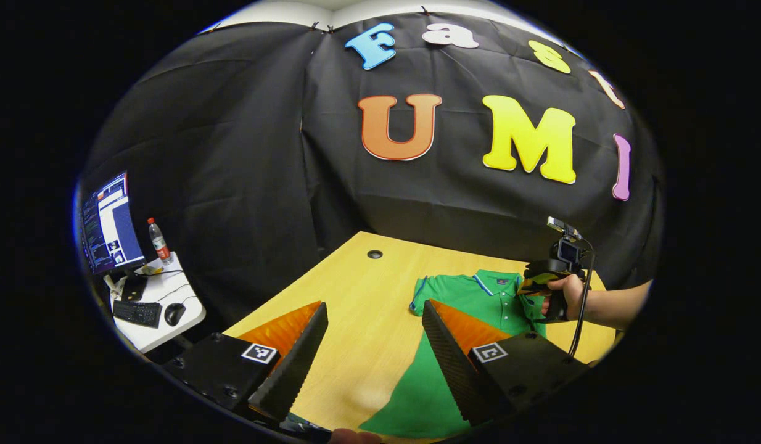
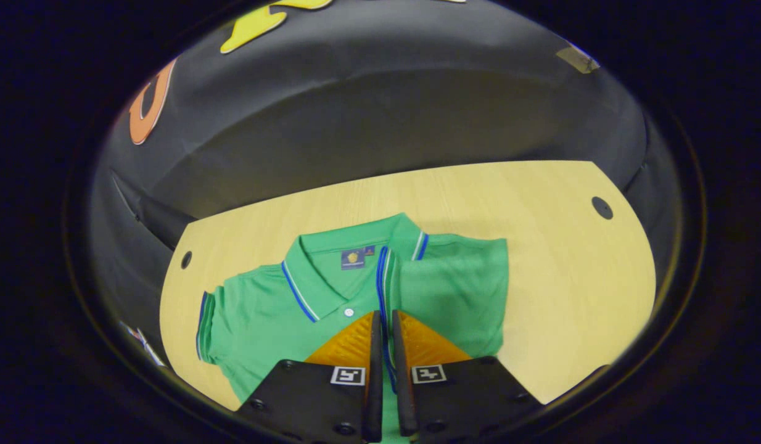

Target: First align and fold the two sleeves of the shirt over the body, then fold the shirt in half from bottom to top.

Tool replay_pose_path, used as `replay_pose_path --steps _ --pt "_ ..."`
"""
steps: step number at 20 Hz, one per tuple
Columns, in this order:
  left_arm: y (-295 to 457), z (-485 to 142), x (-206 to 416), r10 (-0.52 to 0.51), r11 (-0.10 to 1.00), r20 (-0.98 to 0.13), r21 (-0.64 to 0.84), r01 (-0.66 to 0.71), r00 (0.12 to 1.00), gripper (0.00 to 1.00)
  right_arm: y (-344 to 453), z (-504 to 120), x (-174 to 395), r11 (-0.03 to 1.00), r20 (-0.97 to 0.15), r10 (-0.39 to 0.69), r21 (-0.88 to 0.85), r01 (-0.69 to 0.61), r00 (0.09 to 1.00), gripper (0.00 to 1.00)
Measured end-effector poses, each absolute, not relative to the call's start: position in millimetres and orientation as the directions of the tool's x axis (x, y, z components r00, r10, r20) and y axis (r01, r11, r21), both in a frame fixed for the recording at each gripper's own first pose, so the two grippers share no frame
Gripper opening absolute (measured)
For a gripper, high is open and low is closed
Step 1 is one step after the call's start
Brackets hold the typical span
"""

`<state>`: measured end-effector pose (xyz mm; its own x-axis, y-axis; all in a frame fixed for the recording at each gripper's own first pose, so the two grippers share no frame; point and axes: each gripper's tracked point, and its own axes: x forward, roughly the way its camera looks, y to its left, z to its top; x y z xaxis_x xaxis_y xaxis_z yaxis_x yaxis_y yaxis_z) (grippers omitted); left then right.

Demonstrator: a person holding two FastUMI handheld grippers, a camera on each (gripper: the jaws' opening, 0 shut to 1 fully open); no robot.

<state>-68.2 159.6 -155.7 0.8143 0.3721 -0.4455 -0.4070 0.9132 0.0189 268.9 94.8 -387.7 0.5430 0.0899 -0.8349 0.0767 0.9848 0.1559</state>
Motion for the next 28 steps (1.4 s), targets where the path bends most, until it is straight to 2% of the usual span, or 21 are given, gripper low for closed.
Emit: replay_pose_path --steps 1,3,6,7,8,10,11,12,15,16,17,20,21,22,25,28 --pt "160.7 -153.6 -68.7 0.374 0.913 -0.443 0.021 -0.407 0.815 0.99 97.2 -386.0 270.2 0.984 -0.832 0.095 0.161 0.075 0.547 0.13" --pt "165.0 -152.3 -69.0 0.375 0.914 -0.438 0.025 -0.405 0.817 0.99 102.8 -382.7 268.0 0.983 -0.825 0.102 0.170 0.072 0.555 0.29" --pt "159.5 -153.6 -61.2 0.333 0.927 -0.432 -0.010 -0.374 0.838 0.99 99.2 -368.2 258.5 0.978 -0.814 0.113 0.194 0.084 0.570 0.73" --pt "154.2 -153.6 -51.1 0.296 0.939 -0.430 -0.030 -0.342 0.853 0.99 88.4 -353.4 245.7 0.985 -0.798 0.099 0.164 0.057 0.594 0.80" --pt "151.8 -152.7 -46.5 0.278 0.946 -0.427 -0.033 -0.322 0.860 0.99 84.0 -342.9 238.7 0.988 -0.787 0.100 0.153 0.036 0.608 0.94" --pt "146.1 -147.8 -29.0 0.226 0.964 -0.406 -0.035 -0.262 0.886 0.99 78.9 -321.4 219.8 0.990 -0.770 0.115 0.138 -0.012 0.628 0.94" --pt "142.8 -150.2 -19.8 0.184 0.975 -0.409 -0.043 -0.220 0.894 0.98 75.8 -294.7 201.1 0.989 -0.743 0.140 0.132 -0.061 0.655 0.87" --pt "141.4 -153.0 -10.7 0.153 0.980 -0.410 -0.054 -0.192 0.899 0.98 72.5 -277.6 189.8 0.988 -0.721 0.152 0.129 -0.085 0.676 0.94" --pt "140.9 -169.0 22.0 0.056 0.987 -0.438 -0.113 -0.117 0.897 0.99 62.3 -219.6 136.6 0.976 -0.642 0.217 0.129 -0.175 0.736 0.94" --pt "140.1 -173.8 31.2 0.034 0.987 -0.448 -0.127 -0.102 0.893 0.99 55.2 -206.5 121.9 0.974 -0.625 0.224 0.114 -0.197 0.747 0.87" --pt "139.2 -179.1 40.4 0.009 0.987 -0.457 -0.139 -0.082 0.889 0.99 49.6 -195.4 106.2 0.972 -0.614 0.228 0.105 -0.209 0.756 0.94" --pt "117.7 -201.0 62.4 -0.124 0.973 -0.485 -0.229 0.011 0.866 0.99 35.7 -176.3 61.5 0.963 -0.607 0.265 0.135 -0.231 0.749 0.94" --pt "115.9 -220.3 79.1 -0.154 0.967 -0.518 -0.255 0.020 0.842 0.99 20.0 -169.8 43.0 0.967 -0.607 0.251 0.121 -0.225 0.754 0.91" --pt "114.4 -230.7 85.1 -0.160 0.965 -0.534 -0.261 0.018 0.830 0.99 10.8 -166.9 34.1 0.970 -0.605 0.234 0.099 -0.220 0.761 0.94" --pt "114.5 -275.2 108.5 -0.188 0.965 -0.616 -0.262 0.026 0.765 0.99 -4.7 -168.9 1.3 0.969 -0.624 0.240 0.113 -0.218 0.744 0.95" --pt "119.4 -308.1 124.4 -0.193 0.969 -0.672 -0.245 0.032 0.715 0.99 -31.8 -171.9 -4.8 0.982 -0.637 0.187 0.102 -0.158 0.748 0.94"
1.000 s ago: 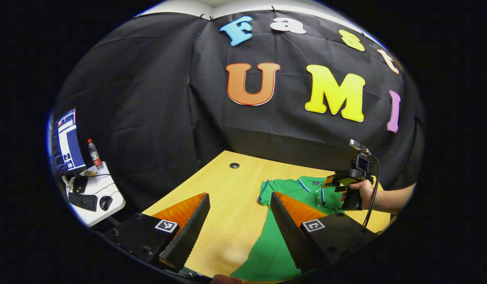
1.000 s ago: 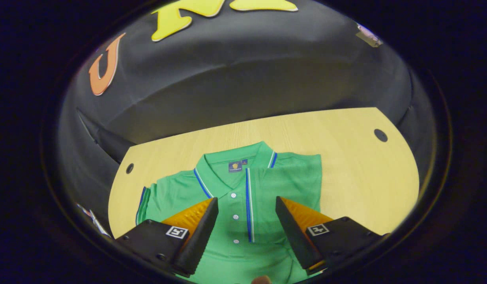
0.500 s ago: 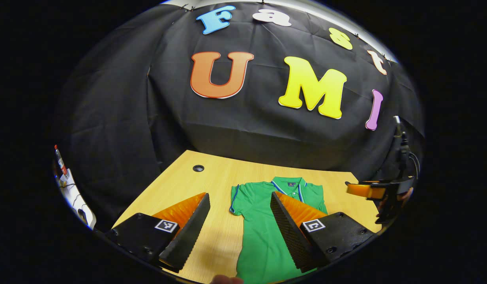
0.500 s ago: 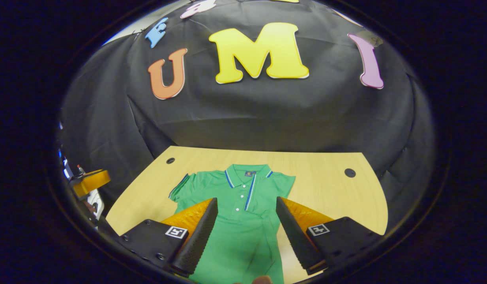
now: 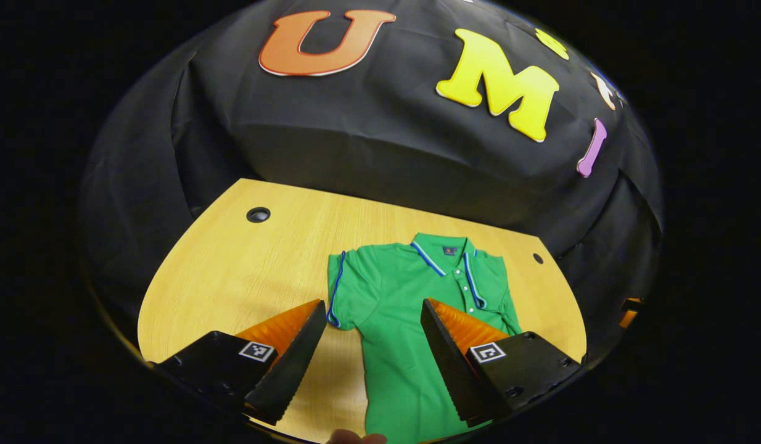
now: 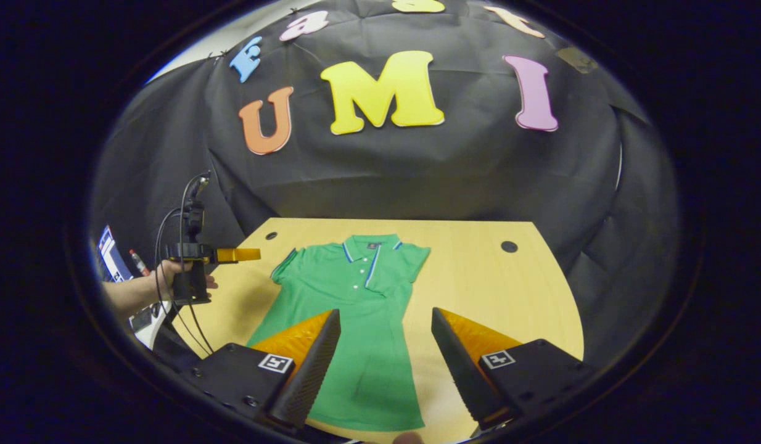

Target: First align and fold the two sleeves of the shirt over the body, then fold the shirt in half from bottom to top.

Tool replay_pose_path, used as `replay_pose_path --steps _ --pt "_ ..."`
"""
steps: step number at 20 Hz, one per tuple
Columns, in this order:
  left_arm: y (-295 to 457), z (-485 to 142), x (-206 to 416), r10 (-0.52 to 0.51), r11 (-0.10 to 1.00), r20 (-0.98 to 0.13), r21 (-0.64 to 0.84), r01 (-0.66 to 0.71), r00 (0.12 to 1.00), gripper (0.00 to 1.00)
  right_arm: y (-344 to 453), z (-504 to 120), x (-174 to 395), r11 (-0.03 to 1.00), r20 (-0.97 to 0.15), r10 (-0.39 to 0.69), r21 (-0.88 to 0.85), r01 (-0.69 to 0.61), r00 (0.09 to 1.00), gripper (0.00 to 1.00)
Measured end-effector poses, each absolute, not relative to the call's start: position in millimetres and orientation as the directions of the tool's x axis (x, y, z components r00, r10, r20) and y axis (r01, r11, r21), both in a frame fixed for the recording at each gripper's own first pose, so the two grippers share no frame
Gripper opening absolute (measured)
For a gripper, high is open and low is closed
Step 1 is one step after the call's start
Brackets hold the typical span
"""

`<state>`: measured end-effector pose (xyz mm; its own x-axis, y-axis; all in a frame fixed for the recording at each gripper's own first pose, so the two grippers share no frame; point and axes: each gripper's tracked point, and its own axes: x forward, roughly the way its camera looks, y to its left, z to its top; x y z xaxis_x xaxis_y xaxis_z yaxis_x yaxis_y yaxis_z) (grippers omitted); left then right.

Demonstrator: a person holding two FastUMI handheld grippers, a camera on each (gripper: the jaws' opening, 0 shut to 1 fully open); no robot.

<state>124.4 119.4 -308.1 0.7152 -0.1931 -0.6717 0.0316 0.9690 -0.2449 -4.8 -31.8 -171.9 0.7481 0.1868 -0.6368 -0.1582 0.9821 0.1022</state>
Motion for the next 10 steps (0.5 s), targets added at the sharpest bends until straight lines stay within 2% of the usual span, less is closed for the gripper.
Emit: replay_pose_path --steps 10 --pt "144.3 -394.6 175.3 -0.156 0.988 -0.799 -0.116 0.106 0.581 0.99 -48.5 -179.0 -16.3 0.991 -0.672 0.136 0.084 -0.108 0.728 0.94"
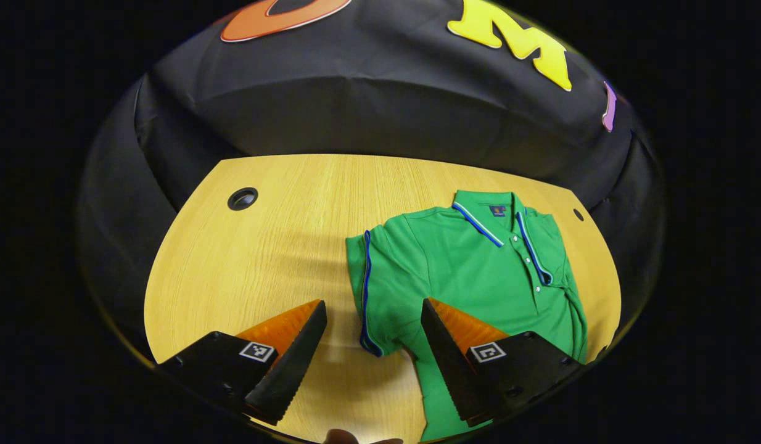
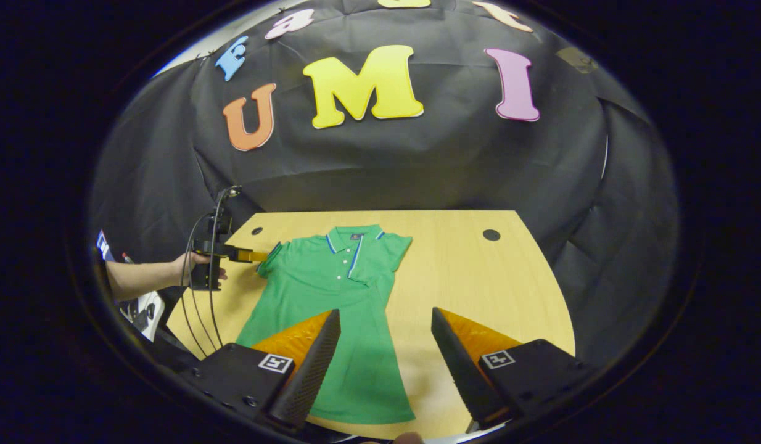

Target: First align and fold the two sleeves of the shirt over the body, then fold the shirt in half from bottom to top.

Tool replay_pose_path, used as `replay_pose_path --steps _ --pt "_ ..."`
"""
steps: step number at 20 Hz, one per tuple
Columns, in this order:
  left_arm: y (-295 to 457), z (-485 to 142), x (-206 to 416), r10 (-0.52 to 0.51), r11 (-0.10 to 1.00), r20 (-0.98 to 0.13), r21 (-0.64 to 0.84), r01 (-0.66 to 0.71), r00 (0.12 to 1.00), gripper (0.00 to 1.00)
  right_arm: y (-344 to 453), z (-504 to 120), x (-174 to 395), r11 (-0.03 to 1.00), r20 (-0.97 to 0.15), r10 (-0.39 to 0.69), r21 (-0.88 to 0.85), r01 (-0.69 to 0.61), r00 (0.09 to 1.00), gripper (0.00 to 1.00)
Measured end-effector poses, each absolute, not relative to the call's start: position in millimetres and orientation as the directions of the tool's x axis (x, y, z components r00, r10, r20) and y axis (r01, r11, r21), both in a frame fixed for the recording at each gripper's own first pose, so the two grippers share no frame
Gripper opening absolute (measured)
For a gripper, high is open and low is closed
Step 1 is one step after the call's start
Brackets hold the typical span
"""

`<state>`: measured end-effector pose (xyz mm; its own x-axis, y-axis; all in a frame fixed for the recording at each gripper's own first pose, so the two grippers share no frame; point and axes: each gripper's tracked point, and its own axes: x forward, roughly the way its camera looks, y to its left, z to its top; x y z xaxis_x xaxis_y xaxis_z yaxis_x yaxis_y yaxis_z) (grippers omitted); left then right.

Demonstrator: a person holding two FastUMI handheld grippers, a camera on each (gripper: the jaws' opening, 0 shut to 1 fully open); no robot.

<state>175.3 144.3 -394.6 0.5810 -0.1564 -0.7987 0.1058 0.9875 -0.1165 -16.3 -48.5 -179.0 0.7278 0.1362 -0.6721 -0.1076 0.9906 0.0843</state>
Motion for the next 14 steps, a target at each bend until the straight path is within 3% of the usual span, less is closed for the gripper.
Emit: replay_pose_path --steps 1,2,5,6,7,9,10,11,13,14 --pt "146.9 -403.4 178.0 -0.154 0.988 -0.811 -0.111 0.110 0.564 0.99 -49.1 -180.2 -16.6 0.991 -0.676 0.135 0.086 -0.104 0.725 0.94" --pt "147.8 -410.0 179.9 -0.156 0.987 -0.823 -0.119 0.104 0.545 0.96 -46.8 -182.1 -17.9 0.990 -0.681 0.140 0.094 -0.103 0.719 0.88" --pt "148.2 -425.2 183.2 -0.159 0.987 -0.846 -0.136 0.083 0.510 0.90 -42.4 -189.3 -21.9 0.988 -0.699 0.154 0.116 -0.102 0.698 0.87" --pt "149.7 -429.6 182.9 -0.153 0.988 -0.855 -0.129 0.082 0.496 0.85 -41.4 -190.8 -22.8 0.988 -0.702 0.157 0.121 -0.100 0.694 0.94" --pt "153.1 -429.7 185.3 -0.142 0.990 -0.857 -0.112 0.090 0.496 0.82 -40.1 -190.7 -23.4 0.987 -0.704 0.160 0.127 -0.100 0.692 0.87" --pt "152.7 -431.8 186.5 -0.125 0.990 -0.871 -0.078 0.117 0.476 0.66 -38.5 -191.4 -21.9 0.985 -0.698 0.166 0.142 -0.093 0.697 0.87" --pt "152.8 -432.3 186.5 -0.116 0.990 -0.876 -0.063 0.128 0.467 0.63 -40.0 -194.4 -22.4 0.986 -0.700 0.163 0.141 -0.089 0.695 0.87" --pt "154.8 -433.5 188.1 -0.100 0.990 -0.881 -0.043 0.133 0.463 0.60 -40.9 -195.1 -21.3 0.986 -0.699 0.161 0.144 -0.084 0.696 0.94" --pt "146.5 -432.1 188.5 -0.109 0.989 -0.882 -0.050 0.138 0.458 0.20 -42.0 -194.8 -20.2 0.986 -0.695 0.159 0.154 -0.071 0.701 0.94" --pt "141.5 -430.7 188.2 -0.131 0.987 -0.879 -0.070 0.147 0.458 0.14 -43.7 -195.6 -20.5 0.986 -0.695 0.155 0.152 -0.067 0.702 0.94"
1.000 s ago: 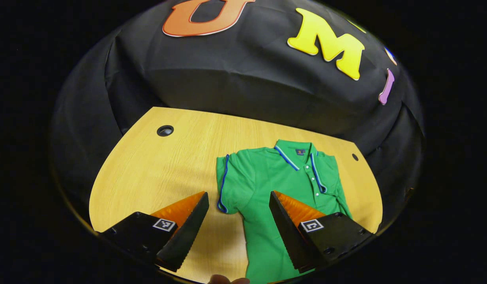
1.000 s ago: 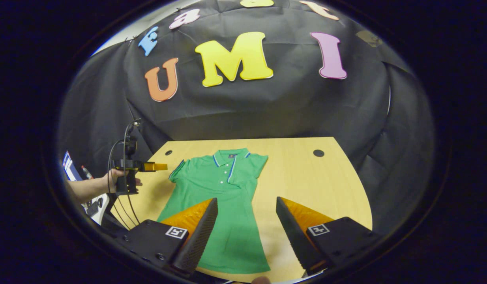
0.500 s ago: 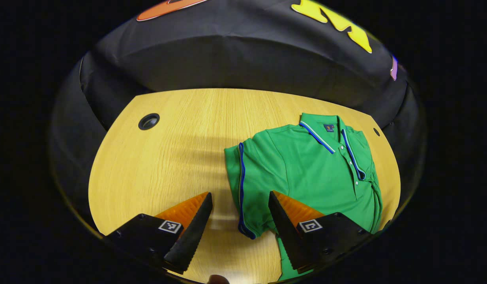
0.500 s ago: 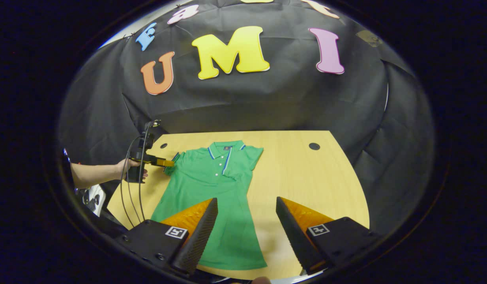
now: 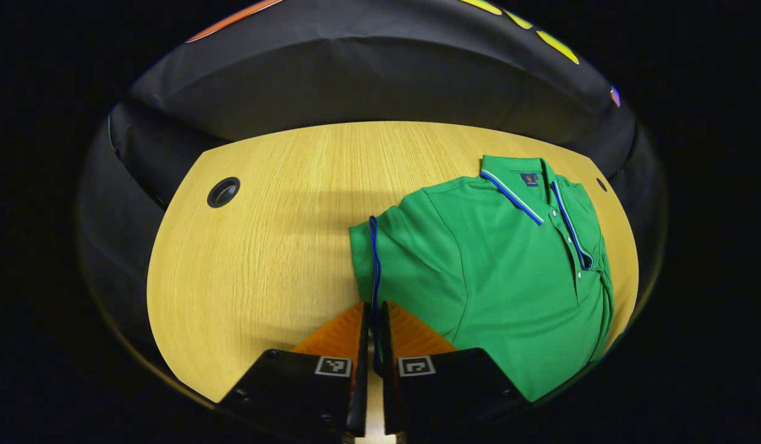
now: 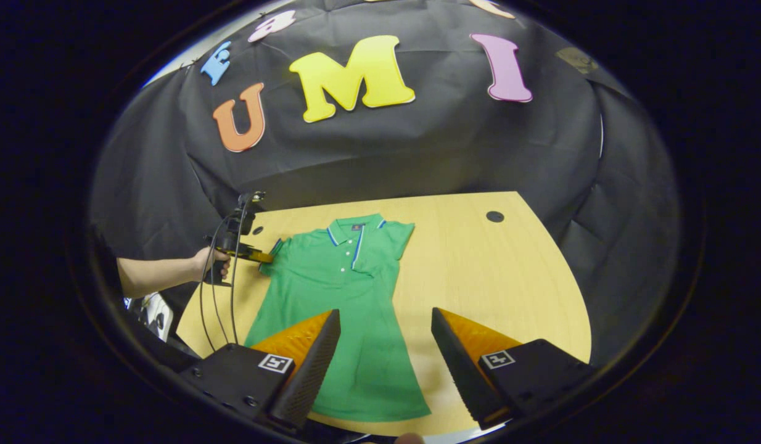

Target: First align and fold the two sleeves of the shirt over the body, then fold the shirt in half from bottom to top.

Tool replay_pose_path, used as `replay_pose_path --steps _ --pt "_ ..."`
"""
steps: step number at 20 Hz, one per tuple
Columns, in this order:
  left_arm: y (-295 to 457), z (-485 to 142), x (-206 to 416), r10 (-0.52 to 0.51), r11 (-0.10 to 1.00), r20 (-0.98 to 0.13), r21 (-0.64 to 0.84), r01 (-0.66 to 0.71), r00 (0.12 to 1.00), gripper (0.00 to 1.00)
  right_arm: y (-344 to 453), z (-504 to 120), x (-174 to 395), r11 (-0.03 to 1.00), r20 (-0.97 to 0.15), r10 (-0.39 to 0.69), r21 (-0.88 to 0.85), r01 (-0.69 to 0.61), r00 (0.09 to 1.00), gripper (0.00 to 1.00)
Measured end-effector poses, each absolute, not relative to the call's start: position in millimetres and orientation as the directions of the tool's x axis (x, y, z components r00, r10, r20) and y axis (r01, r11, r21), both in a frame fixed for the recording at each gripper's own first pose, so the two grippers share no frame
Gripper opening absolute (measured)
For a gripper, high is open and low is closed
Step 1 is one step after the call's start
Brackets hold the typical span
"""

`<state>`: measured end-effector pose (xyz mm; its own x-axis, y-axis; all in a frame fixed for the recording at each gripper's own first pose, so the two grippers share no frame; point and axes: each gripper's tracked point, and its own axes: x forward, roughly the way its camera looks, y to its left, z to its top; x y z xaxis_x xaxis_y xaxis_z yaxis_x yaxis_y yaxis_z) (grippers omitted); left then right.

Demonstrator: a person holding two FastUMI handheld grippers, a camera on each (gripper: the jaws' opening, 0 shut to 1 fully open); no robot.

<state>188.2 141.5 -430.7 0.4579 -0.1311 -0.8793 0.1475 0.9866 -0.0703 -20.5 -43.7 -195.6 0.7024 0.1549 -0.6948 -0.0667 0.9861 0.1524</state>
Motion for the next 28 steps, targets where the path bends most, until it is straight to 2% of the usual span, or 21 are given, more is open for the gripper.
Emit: replay_pose_path --steps 1,3,8,13,16,17,18,22,23,26,27,28 --pt "136.9 -427.5 188.9 -0.147 0.984 -0.875 -0.083 0.156 0.460 0.07 -43.8 -196.0 -20.5 0.986 -0.691 0.155 0.154 -0.066 0.706 0.94" --pt "136.3 -416.9 192.8 -0.151 0.983 -0.865 -0.081 0.164 0.479 0.04 -47.1 -194.8 -19.3 0.988 -0.681 0.145 0.141 -0.066 0.717 0.95" --pt "114.3 -366.8 207.3 -0.191 0.977 -0.830 -0.110 0.181 0.525 0.04 -46.1 -188.5 -19.7 0.984 -0.660 0.167 0.162 -0.078 0.733 0.94" --pt "67.4 -346.2 216.9 -0.215 0.967 -0.826 -0.104 0.234 0.521 0.04 -59.8 -176.9 -31.6 0.981 -0.632 0.158 0.186 -0.049 0.759 0.95" --pt "27.8 -348.5 221.9 -0.241 0.957 -0.829 -0.116 0.267 0.505 0.04 -77.7 -177.6 -48.0 0.980 -0.634 0.130 0.200 0.000 0.763 0.94" --pt "15.8 -352.3 223.8 -0.245 0.952 -0.830 -0.109 0.285 0.501 0.04 -83.3 -178.9 -54.7 0.978 -0.641 0.121 0.209 0.020 0.758 0.91" --pt "2.5 -356.1 225.8 -0.252 0.948 -0.831 -0.108 0.299 0.496 0.04 -89.7 -181.4 -60.9 0.977 -0.647 0.108 0.210 0.040 0.755 0.94" --pt "-34.8 -385.0 238.1 -0.203 0.950 -0.841 -0.046 0.308 0.501 0.04 -113.5 -182.9 -74.5 0.972 -0.652 0.060 0.210 0.105 0.756 0.94" --pt "-41.5 -390.5 238.5 -0.200 0.953 -0.842 -0.048 0.299 0.501 0.04 -117.7 -182.7 -75.8 0.972 -0.652 0.053 0.208 0.111 0.757 0.87" --pt "-58.4 -398.9 232.5 -0.211 0.960 -0.845 -0.084 0.268 0.491 0.11 -125.9 -184.5 -77.9 0.970 -0.653 0.045 0.209 0.122 0.756 0.87" --pt "-58.4 -395.6 232.4 -0.209 0.963 -0.841 -0.087 0.257 0.499 0.18 -125.6 -185.8 -76.6 0.970 -0.653 0.049 0.211 0.119 0.756 0.95" --pt "-57.0 -391.0 231.3 -0.208 0.965 -0.837 -0.091 0.246 0.506 0.24 -124.8 -186.1 -74.4 0.971 -0.652 0.054 0.212 0.113 0.757 0.87"
